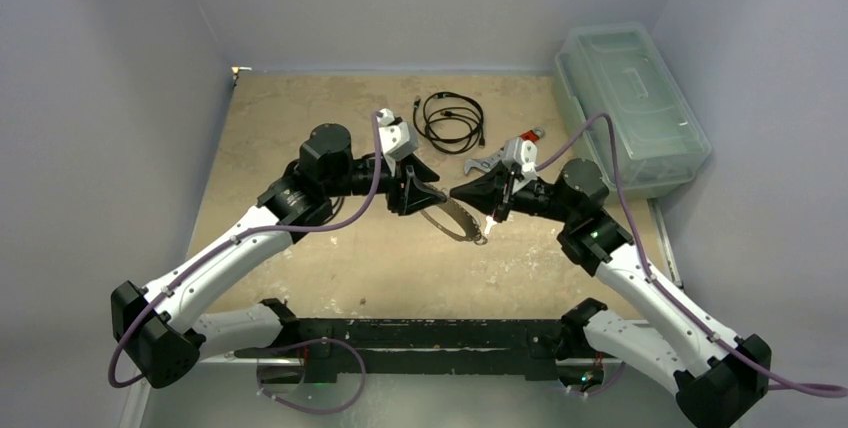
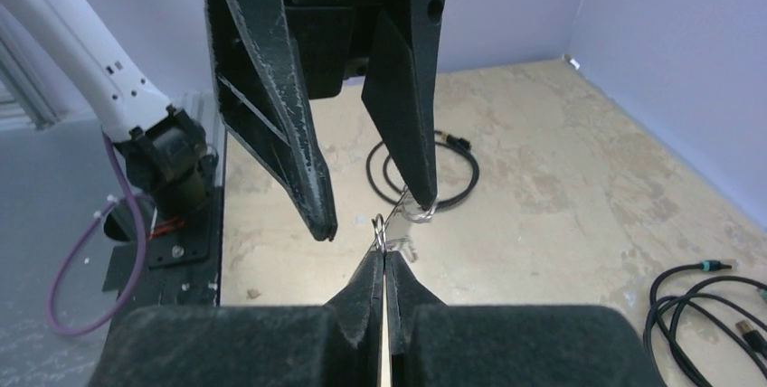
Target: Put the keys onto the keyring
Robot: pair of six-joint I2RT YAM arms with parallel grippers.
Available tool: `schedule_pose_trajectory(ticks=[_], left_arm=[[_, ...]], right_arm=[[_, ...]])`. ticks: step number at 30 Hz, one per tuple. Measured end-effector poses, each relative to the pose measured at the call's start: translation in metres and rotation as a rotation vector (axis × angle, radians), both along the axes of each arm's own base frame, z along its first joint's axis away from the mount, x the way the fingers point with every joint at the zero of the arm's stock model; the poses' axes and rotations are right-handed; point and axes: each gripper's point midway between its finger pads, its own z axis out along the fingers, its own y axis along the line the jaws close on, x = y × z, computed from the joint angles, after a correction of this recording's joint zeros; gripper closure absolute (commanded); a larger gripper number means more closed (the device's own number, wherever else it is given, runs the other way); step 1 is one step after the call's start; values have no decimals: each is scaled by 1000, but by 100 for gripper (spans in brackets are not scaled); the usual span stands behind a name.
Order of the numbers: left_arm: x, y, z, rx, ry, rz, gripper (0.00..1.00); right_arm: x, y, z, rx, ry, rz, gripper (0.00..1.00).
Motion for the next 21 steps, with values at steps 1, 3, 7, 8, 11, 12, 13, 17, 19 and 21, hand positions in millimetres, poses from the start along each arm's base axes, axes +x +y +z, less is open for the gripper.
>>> schedule_pose_trajectory(ticks=[1, 3, 7, 8, 11, 12, 13, 17, 19, 21], left_arm=[[1, 0, 1, -1, -3, 5, 58], [3, 1, 2, -2, -8, 17, 59], [5, 2, 2, 0, -10, 32, 59], [5, 2, 2, 1, -9, 33, 58], [6, 2, 2, 1, -11, 37, 54], [6, 2, 2, 1, -14, 39, 52], [7, 2, 2, 1, -17, 39, 49], [7, 3, 4, 1, -29, 42, 39], [7, 4, 7, -4, -40, 49, 38], [5, 7, 13, -15, -55, 55, 44]], right_arm=[[0, 0, 2, 17, -5, -4, 100], [-1, -2, 7, 48, -13, -17, 100], [-1, -3, 16, 108, -22, -38, 100], [-1, -4, 17, 118, -23, -41, 100], [0, -5, 21, 154, -20, -57, 100], [0, -5, 21, 164, -17, -58, 100], [0, -6, 22, 176, -14, -61, 100], [2, -7, 22, 210, -2, -80, 100], [3, -8, 21, 226, 5, -91, 100], [4, -8, 20, 235, 8, -96, 100]])
